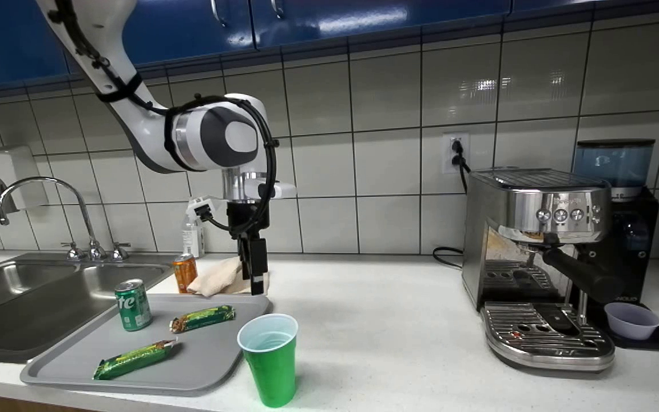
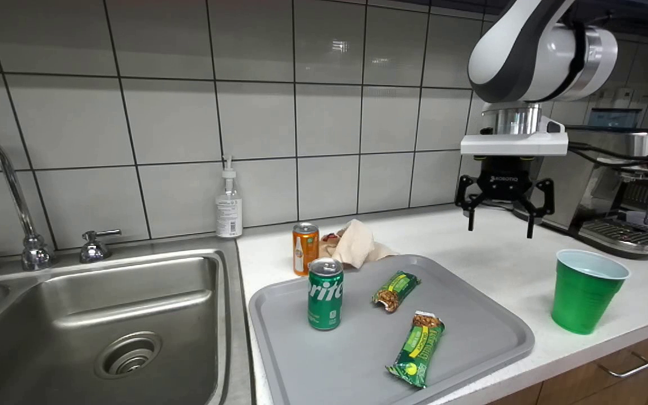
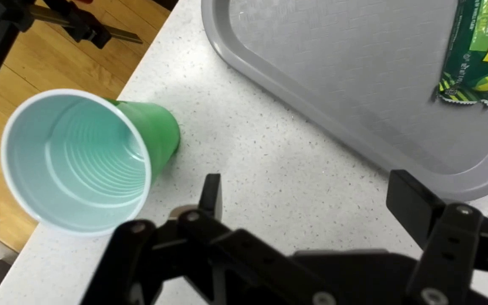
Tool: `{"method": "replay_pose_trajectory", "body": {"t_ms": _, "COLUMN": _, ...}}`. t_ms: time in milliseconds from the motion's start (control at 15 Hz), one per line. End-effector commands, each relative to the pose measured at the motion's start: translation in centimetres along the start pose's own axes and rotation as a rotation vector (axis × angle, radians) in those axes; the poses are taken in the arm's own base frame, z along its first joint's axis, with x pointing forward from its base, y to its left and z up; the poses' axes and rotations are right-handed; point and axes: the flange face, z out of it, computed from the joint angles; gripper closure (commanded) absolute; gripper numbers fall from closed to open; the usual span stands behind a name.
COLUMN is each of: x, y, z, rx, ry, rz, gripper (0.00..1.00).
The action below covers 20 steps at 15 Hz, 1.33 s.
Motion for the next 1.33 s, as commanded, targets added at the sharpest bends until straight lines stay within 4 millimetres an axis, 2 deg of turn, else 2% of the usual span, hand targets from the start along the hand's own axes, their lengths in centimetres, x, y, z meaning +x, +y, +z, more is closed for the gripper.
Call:
{"method": "replay_pose_trajectory", "body": {"t_ms": 0, "x": -0.2, "y": 2.3, "z": -1.3, "rx": -0.011, "ry": 0.024, "rz": -0.026, "gripper": 0.0}}
{"method": "replay_pose_trajectory", "body": {"t_ms": 67, "x": -0.2, "y": 2.4, "z": -1.2, "rx": -0.017, "ry": 0.022, "rz": -0.03, "gripper": 0.0}}
{"method": "replay_pose_trajectory", "body": {"t_ms": 133, "x": 0.2, "y": 1.2, "z": -0.5, "rx": -0.011, "ry": 0.016, "rz": -0.006, "gripper": 0.0}}
{"method": "replay_pose_trajectory", "body": {"t_ms": 667, "x": 0.1, "y": 1.7, "z": -0.5, "rx": -0.015, "ry": 0.016, "rz": -0.008, "gripper": 0.0}}
{"method": "replay_pose_trajectory", "body": {"t_ms": 1267, "x": -0.6, "y": 4.3, "z": -3.0, "rx": 0.033, "ry": 0.048, "rz": -0.007, "gripper": 0.0}}
